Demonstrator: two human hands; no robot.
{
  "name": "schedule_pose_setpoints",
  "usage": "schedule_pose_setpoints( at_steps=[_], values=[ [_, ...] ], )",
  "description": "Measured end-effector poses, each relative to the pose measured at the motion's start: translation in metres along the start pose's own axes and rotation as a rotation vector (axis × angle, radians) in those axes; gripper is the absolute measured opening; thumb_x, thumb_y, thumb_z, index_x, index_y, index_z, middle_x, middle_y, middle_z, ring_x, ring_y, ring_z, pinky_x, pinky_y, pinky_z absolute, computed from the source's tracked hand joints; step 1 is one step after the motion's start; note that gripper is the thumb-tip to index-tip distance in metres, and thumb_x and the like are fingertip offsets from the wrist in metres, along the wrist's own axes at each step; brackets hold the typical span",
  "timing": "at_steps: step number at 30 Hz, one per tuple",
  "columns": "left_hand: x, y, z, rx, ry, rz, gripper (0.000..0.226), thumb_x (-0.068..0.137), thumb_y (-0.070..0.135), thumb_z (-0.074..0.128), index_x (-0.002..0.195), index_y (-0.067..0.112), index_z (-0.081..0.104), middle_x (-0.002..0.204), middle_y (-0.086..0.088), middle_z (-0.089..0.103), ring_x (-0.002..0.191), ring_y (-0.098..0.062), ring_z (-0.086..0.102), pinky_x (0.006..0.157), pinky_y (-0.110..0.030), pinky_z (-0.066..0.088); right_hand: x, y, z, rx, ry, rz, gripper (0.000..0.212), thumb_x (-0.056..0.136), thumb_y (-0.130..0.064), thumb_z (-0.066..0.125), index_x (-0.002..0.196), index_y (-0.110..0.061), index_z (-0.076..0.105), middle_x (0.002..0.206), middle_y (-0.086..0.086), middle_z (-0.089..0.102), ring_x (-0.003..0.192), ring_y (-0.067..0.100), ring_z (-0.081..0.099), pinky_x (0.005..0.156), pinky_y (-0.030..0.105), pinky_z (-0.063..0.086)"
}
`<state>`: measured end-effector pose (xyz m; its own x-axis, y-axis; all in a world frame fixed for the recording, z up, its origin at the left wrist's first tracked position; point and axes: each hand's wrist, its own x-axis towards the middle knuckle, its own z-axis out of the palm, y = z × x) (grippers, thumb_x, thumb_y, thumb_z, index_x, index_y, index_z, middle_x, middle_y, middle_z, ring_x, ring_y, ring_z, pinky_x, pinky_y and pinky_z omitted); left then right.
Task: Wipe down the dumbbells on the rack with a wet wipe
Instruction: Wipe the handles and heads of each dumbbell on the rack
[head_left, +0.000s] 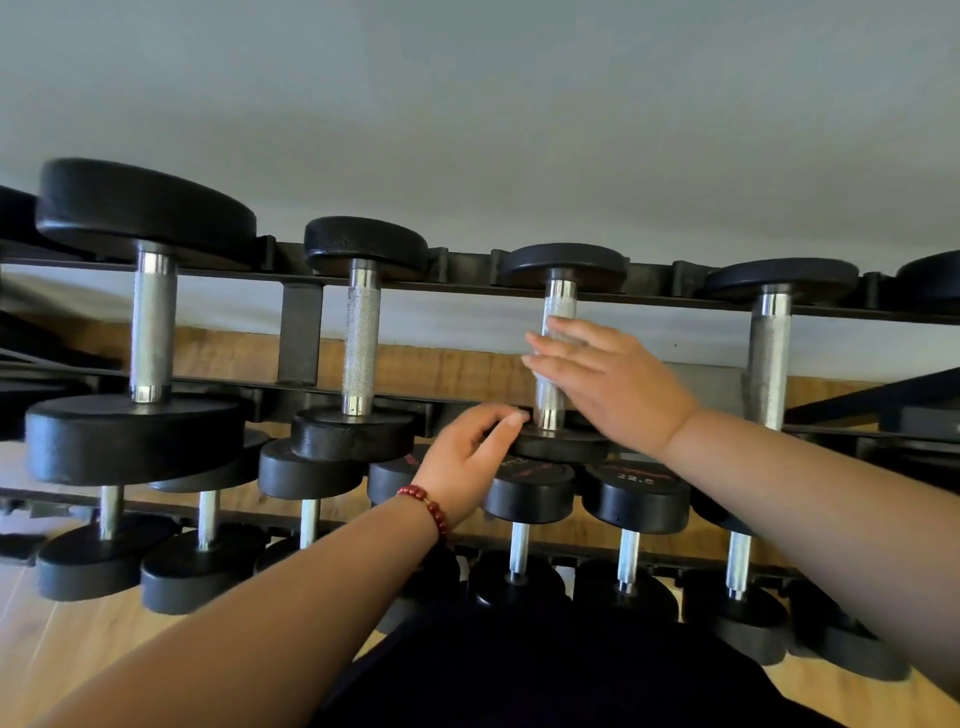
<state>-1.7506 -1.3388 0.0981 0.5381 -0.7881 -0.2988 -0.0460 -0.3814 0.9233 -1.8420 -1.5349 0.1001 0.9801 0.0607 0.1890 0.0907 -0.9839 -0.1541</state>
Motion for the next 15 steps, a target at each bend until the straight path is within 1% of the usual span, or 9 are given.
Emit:
schedule_pose_setpoints(
  at_steps=[2, 3, 5, 6, 7, 9, 11, 13, 15],
  values=[
    [0.002, -0.001, -0.003, 0.05, -0.042, 0.019, 0.017, 0.1, 0.029, 0.047, 0.096, 0.037, 0.063, 0.103, 0.008, 0.066, 0.096, 0.001, 0.059, 0.085, -0.014, 0.044, 0.009, 0.007, -0.005, -0.034, 0.022, -0.022, 0.043, 0.085, -0.006, 0.063, 0.128, -0.008, 0.061, 0.135, 0.009, 0.059, 0.128, 0.033, 0.051, 0.095, 0.054, 0.051],
    [0.002, -0.002, -0.004, 0.067, -0.064, 0.029, 0.013, 0.098, 0.034, 0.049, 0.098, 0.038, 0.061, 0.104, 0.009, 0.065, 0.097, 0.002, 0.058, 0.085, -0.012, 0.043, 0.016, 0.011, -0.009, -0.064, 0.064, 0.001, 0.042, 0.085, -0.005, 0.063, 0.126, -0.007, 0.062, 0.132, 0.01, 0.061, 0.125, 0.032, 0.054, 0.099, 0.051, 0.049],
    [0.002, -0.003, -0.007, 0.127, -0.114, 0.042, 0.013, 0.09, 0.044, 0.053, 0.103, 0.045, 0.056, 0.109, 0.014, 0.061, 0.101, 0.003, 0.056, 0.086, -0.009, 0.043, 0.027, 0.014, -0.014, -0.099, 0.162, 0.1, 0.041, 0.081, 0.0, 0.07, 0.121, -0.004, 0.065, 0.127, 0.012, 0.064, 0.12, 0.029, 0.056, 0.106, 0.037, 0.039],
    [0.003, -0.004, -0.009, 0.163, -0.136, 0.044, 0.016, 0.09, 0.043, 0.056, 0.104, 0.049, 0.052, 0.11, 0.017, 0.059, 0.102, 0.004, 0.055, 0.087, -0.01, 0.043, 0.028, 0.011, -0.013, -0.092, 0.187, 0.132, 0.04, 0.08, 0.001, 0.072, 0.12, -0.003, 0.066, 0.126, 0.013, 0.065, 0.12, 0.027, 0.055, 0.106, 0.032, 0.036],
    [0.003, -0.006, -0.01, 0.184, -0.149, 0.046, 0.02, 0.091, 0.038, 0.059, 0.105, 0.05, 0.05, 0.11, 0.019, 0.057, 0.103, 0.006, 0.054, 0.086, -0.01, 0.042, 0.026, 0.007, -0.011, -0.077, 0.19, 0.128, 0.038, 0.082, 0.0, 0.07, 0.119, -0.003, 0.066, 0.126, 0.013, 0.064, 0.121, 0.027, 0.054, 0.107, 0.033, 0.036],
    [0.004, -0.006, -0.012, 0.191, -0.147, 0.059, 0.026, 0.092, 0.03, 0.061, 0.104, 0.05, 0.05, 0.109, 0.021, 0.056, 0.102, 0.008, 0.053, 0.084, -0.007, 0.04, 0.017, -0.002, -0.005, -0.029, 0.126, 0.053, 0.034, 0.091, -0.008, 0.054, 0.122, -0.005, 0.065, 0.129, 0.011, 0.063, 0.124, 0.03, 0.055, 0.104, 0.044, 0.045],
    [0.004, -0.004, -0.012, 0.165, -0.143, 0.054, 0.024, 0.092, 0.028, 0.062, 0.103, 0.047, 0.052, 0.108, 0.02, 0.057, 0.1, 0.009, 0.053, 0.083, -0.004, 0.04, 0.014, 0.003, -0.008, -0.015, 0.054, -0.026, 0.038, 0.093, -0.015, 0.043, 0.123, -0.006, 0.065, 0.129, 0.01, 0.063, 0.123, 0.031, 0.057, 0.098, 0.048, 0.05],
    [0.004, -0.002, -0.013, 0.127, -0.154, 0.026, 0.022, 0.092, 0.028, 0.063, 0.101, 0.045, 0.055, 0.108, 0.018, 0.059, 0.099, 0.008, 0.055, 0.082, -0.004, 0.041, 0.022, 0.017, -0.015, -0.03, 0.046, -0.017, 0.035, 0.091, -0.008, 0.051, 0.123, -0.004, 0.065, 0.128, 0.012, 0.063, 0.121, 0.032, 0.058, 0.101, 0.047, 0.048],
    [0.005, 0.0, -0.015, 0.091, -0.169, -0.013, 0.019, 0.09, 0.029, 0.065, 0.101, 0.043, 0.058, 0.109, 0.017, 0.061, 0.099, 0.009, 0.056, 0.082, -0.003, 0.042, 0.028, 0.022, -0.018, -0.059, 0.086, 0.042, 0.038, 0.086, 0.001, 0.062, 0.123, -0.001, 0.063, 0.129, 0.015, 0.062, 0.122, 0.032, 0.058, 0.107, 0.044, 0.04]
  ],
)
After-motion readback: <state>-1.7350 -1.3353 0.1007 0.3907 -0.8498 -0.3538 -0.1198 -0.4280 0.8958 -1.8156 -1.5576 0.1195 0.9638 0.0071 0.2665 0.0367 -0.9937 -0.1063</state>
